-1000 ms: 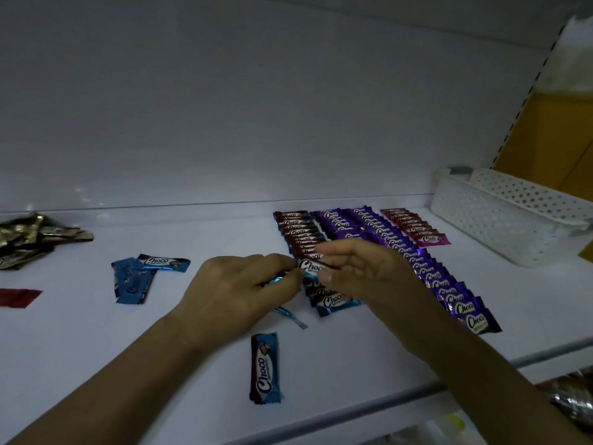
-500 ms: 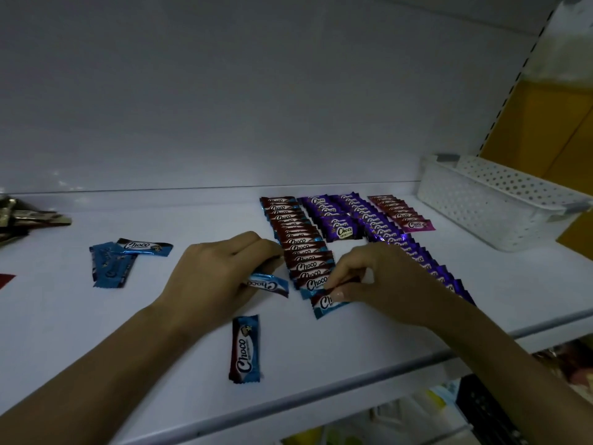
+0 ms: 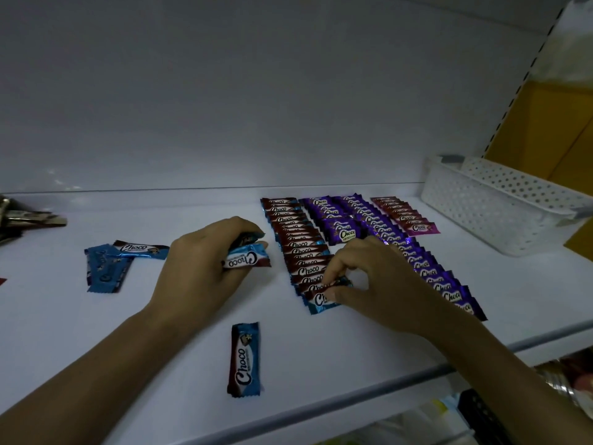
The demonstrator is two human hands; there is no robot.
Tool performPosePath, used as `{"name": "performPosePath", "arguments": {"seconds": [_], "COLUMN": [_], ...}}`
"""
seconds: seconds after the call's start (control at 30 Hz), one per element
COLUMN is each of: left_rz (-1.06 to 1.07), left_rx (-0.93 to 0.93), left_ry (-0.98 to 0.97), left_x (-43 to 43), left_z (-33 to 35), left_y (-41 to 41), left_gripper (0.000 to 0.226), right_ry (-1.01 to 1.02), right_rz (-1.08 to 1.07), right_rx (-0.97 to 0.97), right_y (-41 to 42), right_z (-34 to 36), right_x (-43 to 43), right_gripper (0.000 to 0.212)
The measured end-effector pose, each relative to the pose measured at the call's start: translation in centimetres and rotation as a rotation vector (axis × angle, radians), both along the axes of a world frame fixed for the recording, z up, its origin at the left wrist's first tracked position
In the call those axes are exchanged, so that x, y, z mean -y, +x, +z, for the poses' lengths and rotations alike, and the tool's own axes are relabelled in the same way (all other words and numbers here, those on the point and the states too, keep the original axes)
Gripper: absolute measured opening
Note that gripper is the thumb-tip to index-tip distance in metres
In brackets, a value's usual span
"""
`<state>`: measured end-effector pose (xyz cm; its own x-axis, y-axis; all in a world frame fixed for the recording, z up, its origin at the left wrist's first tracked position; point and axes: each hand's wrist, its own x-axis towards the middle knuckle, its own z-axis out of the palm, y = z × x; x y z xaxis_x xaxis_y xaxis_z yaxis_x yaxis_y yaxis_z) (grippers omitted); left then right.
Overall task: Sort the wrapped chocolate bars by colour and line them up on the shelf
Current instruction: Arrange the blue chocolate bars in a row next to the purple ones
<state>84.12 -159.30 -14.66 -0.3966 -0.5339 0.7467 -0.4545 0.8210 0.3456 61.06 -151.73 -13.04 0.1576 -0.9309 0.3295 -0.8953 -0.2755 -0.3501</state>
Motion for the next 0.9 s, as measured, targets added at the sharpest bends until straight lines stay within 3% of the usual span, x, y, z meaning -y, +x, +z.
{"name": "performPosePath", "arguments": {"seconds": [0.17,0.33,0.4,0.47,0.57,0.9], "left_rz": [-0.026,-0.070,0.004,0.036,0.022,0.026], "left_rx": [0.169,0.693,0.879,1.017,1.084,1.122], "left_ry": [-0.007,-0.186,-0.141,-0.094,-0.124,-0.151], "left_x": [0.0,0.3,0.5,0.5,0.5,0.1], "left_z": [0.1,0.6,0.9,1.3,1.8,1.9], "left_y": [0.2,0.3,-0.3,-1.0,-2.0,-2.7], "left_gripper": [0.033,0.044,0.041,0.041,0.044,0.043], "right_ry": [-0.009,-0.019,-0.076,-0.124,-0.063,-0.048], "right_rz": [-0.022,-0.017,-0.075,-0.193,-0.280,-0.251], "right_rx": [-0.053,-0.001,0.014,-0.099,-0.314,-0.264], "right_y": [-0.3,-0.4,-1.1,-1.9,-2.1,-0.9], "right_z": [-0.5,-0.6,-0.3,0.2,-0.1,-1.3], "right_x": [-0.4,-0.5,-0.7,-1.1,-1.8,-2.3], "right_gripper": [0.015,0.014,0.008,0.010,0.022,0.027]}}
